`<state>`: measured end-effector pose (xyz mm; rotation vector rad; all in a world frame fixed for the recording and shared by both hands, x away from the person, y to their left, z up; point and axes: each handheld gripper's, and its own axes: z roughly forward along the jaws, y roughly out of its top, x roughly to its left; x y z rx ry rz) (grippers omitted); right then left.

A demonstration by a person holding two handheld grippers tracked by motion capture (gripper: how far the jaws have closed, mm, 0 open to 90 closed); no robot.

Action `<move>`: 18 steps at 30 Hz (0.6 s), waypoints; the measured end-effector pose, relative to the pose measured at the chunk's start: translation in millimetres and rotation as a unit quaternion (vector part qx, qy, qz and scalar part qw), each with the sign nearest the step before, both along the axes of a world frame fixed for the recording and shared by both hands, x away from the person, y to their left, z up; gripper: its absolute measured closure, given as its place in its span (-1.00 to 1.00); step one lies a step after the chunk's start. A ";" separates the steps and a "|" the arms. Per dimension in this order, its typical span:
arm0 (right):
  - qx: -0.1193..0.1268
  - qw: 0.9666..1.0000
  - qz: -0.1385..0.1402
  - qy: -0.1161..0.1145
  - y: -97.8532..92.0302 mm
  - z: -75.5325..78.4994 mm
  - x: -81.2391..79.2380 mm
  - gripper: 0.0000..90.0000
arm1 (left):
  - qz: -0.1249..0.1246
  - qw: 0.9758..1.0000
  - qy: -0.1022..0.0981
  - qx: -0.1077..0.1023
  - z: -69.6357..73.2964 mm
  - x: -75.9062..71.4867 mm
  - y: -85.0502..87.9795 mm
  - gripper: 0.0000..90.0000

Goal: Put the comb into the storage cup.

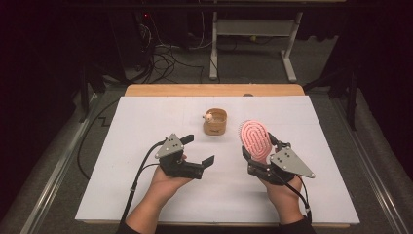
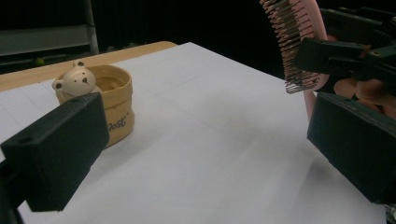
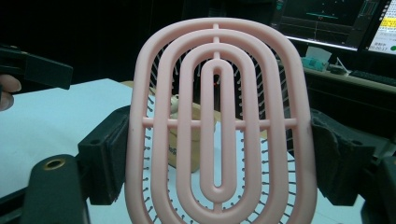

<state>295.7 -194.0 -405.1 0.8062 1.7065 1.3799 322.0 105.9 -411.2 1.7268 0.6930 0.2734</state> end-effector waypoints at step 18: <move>-0.020 1.000 0.018 -0.009 14.0 -2.3 -5.2 -0.55 | -0.006 1.000 -0.009 -0.004 5.9 -5.8 -3.0 -1.00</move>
